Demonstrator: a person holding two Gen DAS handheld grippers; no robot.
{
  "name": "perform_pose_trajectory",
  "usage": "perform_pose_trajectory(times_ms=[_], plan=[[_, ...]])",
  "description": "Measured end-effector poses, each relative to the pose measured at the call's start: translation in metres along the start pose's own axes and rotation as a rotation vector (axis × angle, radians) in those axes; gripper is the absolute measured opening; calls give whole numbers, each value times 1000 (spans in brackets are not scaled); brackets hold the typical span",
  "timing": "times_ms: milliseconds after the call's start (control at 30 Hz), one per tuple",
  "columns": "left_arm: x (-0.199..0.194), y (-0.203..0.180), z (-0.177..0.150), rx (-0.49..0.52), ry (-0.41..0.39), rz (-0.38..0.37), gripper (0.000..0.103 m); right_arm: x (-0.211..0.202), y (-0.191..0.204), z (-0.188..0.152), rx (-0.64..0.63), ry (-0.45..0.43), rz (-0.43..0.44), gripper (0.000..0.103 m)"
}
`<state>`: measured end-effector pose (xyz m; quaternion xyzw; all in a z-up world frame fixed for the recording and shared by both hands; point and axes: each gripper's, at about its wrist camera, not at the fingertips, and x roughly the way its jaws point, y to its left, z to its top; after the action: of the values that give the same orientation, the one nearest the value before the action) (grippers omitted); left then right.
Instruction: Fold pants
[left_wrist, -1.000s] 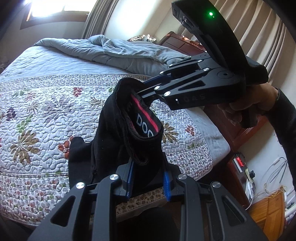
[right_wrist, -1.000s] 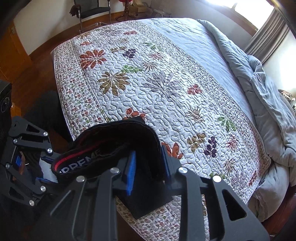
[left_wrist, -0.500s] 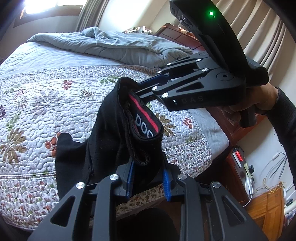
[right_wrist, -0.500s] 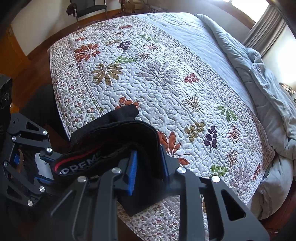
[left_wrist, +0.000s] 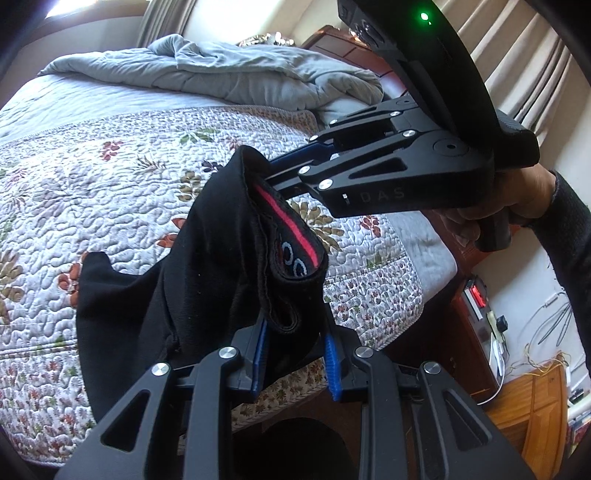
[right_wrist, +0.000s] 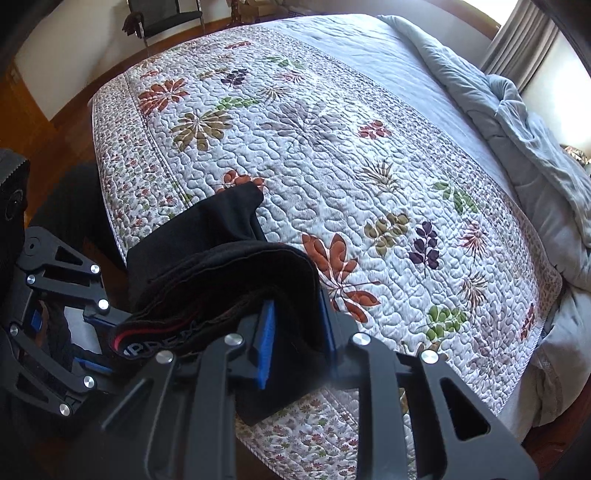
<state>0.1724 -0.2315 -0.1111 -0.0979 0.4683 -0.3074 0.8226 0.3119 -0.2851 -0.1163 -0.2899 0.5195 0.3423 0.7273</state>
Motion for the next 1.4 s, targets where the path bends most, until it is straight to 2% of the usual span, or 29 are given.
perform_pose_trajectory(times_ms=[733, 1033, 1167, 1300, 1333, 1400], plan=[[77, -17, -13, 15, 128, -14, 26, 51, -40, -72, 107, 9, 56, 22], [91, -18, -17, 8, 153, -25, 28, 63, -47, -89, 141, 18, 62, 23], [92, -13, -20, -23, 161, -61, 30, 67, -48, -98, 170, 24, 58, 28], [79, -5, -22, -70, 154, -144, 45, 69, -52, -114, 241, 32, 55, 31], [68, -2, -22, -73, 129, -166, 55, 71, -54, -120, 266, 39, 57, 32], [48, 5, -21, -70, 91, -218, 67, 79, -56, -142, 347, 68, 32, 36]])
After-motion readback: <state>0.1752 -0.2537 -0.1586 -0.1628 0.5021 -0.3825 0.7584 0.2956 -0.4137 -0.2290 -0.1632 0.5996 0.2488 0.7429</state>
